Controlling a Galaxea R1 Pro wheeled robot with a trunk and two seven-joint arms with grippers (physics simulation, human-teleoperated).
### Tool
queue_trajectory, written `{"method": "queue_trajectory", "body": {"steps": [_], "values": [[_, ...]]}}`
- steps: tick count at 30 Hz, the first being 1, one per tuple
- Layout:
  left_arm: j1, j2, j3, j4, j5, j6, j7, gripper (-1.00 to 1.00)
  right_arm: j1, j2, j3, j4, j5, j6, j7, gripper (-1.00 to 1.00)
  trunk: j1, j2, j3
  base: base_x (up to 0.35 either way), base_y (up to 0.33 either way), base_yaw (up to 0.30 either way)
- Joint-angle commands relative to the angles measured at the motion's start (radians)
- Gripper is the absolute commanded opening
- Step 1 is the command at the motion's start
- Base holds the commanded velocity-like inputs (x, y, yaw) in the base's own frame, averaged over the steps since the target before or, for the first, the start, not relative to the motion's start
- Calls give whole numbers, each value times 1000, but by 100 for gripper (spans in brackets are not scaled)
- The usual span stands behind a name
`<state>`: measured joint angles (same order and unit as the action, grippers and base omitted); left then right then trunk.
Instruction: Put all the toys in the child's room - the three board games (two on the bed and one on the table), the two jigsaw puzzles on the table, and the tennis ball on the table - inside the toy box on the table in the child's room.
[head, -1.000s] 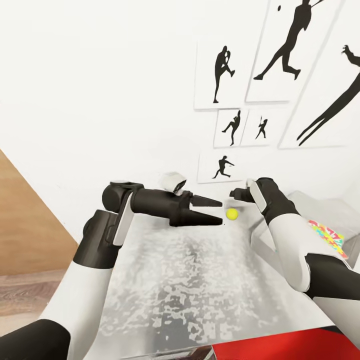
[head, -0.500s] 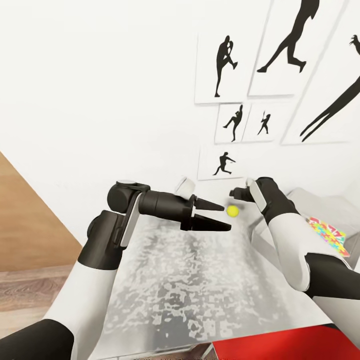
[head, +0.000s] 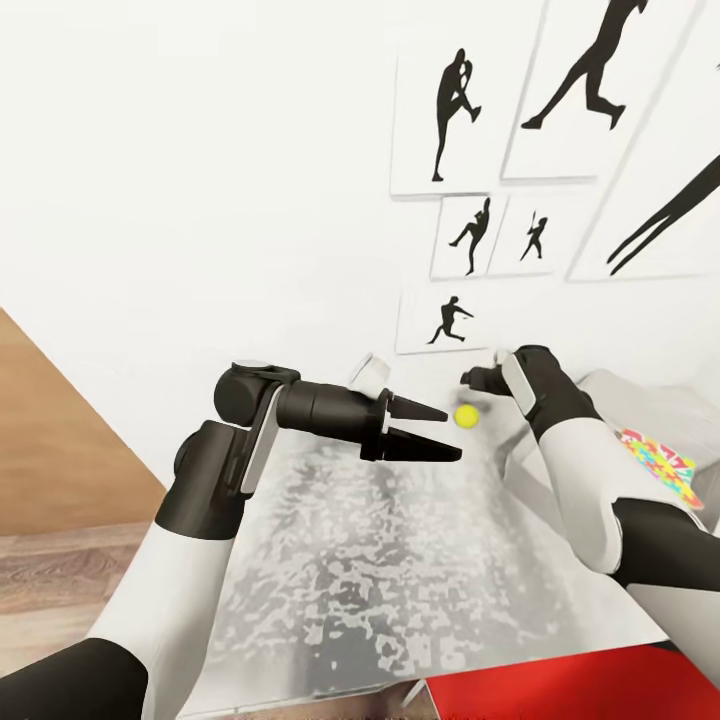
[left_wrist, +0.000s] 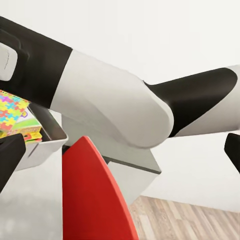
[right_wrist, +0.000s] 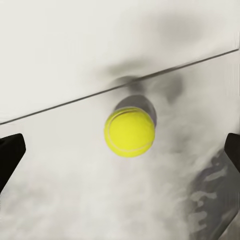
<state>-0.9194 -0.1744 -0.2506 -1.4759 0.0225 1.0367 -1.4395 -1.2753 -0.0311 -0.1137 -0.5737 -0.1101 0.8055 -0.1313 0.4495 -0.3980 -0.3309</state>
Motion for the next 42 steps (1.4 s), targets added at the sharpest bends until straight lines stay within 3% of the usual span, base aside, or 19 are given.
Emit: {"method": "queue_trajectory", "body": {"steps": [1, 42], "values": [[-1, 0, 0, 0, 1, 11, -2, 100, -4, 0, 0, -1, -11, 4, -8, 100, 1, -2, -4, 0, 0, 0], [-1, 0, -4, 0, -6, 11, -2, 100, -18, -3, 0, -1, -10, 4, -7, 100, 1, -2, -64, 0, 0, 0]]}}
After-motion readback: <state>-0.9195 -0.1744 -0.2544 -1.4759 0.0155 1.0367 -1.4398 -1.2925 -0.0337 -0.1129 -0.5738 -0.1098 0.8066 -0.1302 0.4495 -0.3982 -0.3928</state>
